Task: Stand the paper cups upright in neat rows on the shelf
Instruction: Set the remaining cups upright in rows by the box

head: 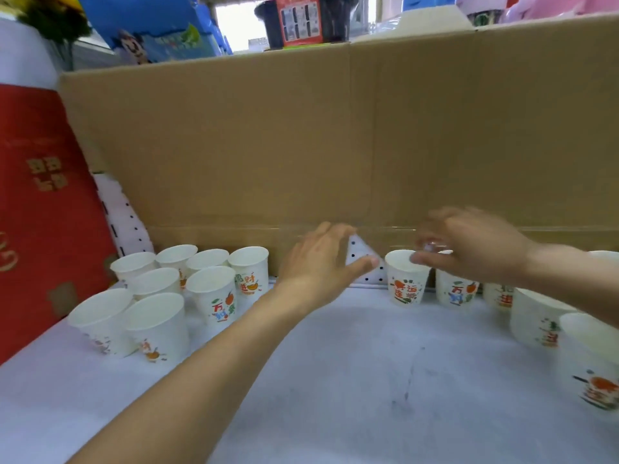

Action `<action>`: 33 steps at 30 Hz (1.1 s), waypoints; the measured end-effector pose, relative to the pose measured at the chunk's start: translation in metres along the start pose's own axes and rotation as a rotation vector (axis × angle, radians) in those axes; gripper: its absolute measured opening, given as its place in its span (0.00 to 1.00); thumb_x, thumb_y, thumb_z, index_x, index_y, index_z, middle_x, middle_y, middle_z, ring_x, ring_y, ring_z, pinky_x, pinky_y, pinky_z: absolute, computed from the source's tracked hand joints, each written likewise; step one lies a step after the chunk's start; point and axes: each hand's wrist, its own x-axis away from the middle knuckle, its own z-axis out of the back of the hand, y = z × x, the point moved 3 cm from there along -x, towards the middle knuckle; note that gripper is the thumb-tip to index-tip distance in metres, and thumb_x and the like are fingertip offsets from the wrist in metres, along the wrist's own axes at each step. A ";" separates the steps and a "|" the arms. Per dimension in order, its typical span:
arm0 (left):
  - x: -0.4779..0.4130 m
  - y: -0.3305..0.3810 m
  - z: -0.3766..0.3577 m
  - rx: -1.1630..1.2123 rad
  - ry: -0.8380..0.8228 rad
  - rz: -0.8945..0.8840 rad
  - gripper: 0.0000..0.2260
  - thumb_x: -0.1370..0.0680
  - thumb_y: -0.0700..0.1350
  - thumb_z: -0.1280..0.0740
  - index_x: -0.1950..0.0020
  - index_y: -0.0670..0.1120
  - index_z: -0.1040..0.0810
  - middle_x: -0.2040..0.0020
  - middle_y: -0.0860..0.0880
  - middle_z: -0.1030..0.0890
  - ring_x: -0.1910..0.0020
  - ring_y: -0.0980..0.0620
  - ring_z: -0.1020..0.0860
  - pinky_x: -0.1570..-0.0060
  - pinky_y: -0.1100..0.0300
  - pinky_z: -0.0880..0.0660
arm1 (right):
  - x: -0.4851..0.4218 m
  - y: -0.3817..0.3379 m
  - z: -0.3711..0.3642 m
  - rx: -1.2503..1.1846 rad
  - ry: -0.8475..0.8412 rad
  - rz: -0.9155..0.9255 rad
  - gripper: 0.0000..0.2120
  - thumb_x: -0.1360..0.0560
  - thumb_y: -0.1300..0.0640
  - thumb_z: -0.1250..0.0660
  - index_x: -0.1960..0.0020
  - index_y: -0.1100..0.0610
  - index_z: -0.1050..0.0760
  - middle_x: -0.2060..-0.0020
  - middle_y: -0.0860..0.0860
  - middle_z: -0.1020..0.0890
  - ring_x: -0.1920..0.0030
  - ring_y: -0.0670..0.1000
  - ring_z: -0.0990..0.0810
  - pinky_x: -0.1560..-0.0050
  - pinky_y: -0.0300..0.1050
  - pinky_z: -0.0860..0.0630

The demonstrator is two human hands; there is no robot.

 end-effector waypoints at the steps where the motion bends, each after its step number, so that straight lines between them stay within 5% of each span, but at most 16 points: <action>1: 0.007 -0.016 0.014 -0.043 0.016 0.033 0.28 0.27 0.66 0.37 0.30 0.55 0.32 0.32 0.54 0.29 0.33 0.51 0.31 0.39 0.54 0.32 | -0.012 -0.015 -0.002 -0.042 -0.005 0.042 0.15 0.25 0.39 0.39 0.46 0.46 0.23 0.54 0.44 0.25 0.49 0.50 0.23 0.55 0.45 0.31; 6: 0.048 -0.097 0.077 -0.184 0.099 0.266 0.28 0.27 0.61 0.32 0.30 0.54 0.31 0.32 0.52 0.29 0.33 0.50 0.32 0.40 0.55 0.32 | -0.080 -0.107 -0.024 -0.153 -0.066 0.213 0.17 0.24 0.45 0.36 0.35 0.44 0.29 0.43 0.48 0.27 0.41 0.51 0.27 0.49 0.47 0.27; 10: 0.065 -0.130 0.095 -0.411 0.015 0.418 0.33 0.32 0.67 0.31 0.31 0.54 0.29 0.35 0.50 0.23 0.38 0.48 0.26 0.44 0.54 0.30 | -0.122 -0.162 -0.051 -0.193 -0.057 0.233 0.18 0.24 0.50 0.35 0.34 0.48 0.29 0.39 0.49 0.27 0.38 0.52 0.28 0.53 0.45 0.30; 18: 0.056 -0.138 0.093 -0.476 -0.046 0.437 0.34 0.36 0.71 0.32 0.34 0.58 0.29 0.41 0.56 0.20 0.40 0.51 0.26 0.44 0.53 0.36 | -0.142 -0.182 -0.073 -0.092 -0.029 0.259 0.08 0.23 0.58 0.39 0.51 0.55 0.21 0.54 0.51 0.23 0.53 0.55 0.24 0.67 0.44 0.35; 25: 0.056 -0.094 0.066 -0.172 -0.131 0.329 0.31 0.39 0.66 0.26 0.39 0.58 0.29 0.45 0.59 0.23 0.49 0.54 0.24 0.50 0.57 0.30 | -0.069 -0.122 -0.019 -0.169 -0.130 0.235 0.08 0.24 0.53 0.37 0.52 0.52 0.20 0.58 0.49 0.20 0.58 0.54 0.23 0.61 0.50 0.25; 30: 0.044 -0.038 0.027 0.064 -0.233 0.186 0.31 0.40 0.63 0.23 0.41 0.58 0.28 0.48 0.60 0.23 0.52 0.59 0.25 0.59 0.62 0.31 | 0.009 -0.062 0.020 -0.224 -0.245 0.112 0.03 0.28 0.54 0.30 0.56 0.47 0.18 0.67 0.44 0.20 0.67 0.44 0.25 0.66 0.42 0.28; 33: 0.037 0.000 0.001 0.150 -0.282 0.118 0.32 0.41 0.64 0.23 0.41 0.59 0.29 0.49 0.61 0.26 0.52 0.60 0.26 0.56 0.60 0.29 | 0.050 -0.036 0.024 -0.109 -0.267 0.032 0.02 0.28 0.50 0.30 0.56 0.46 0.19 0.65 0.40 0.22 0.65 0.42 0.27 0.64 0.40 0.29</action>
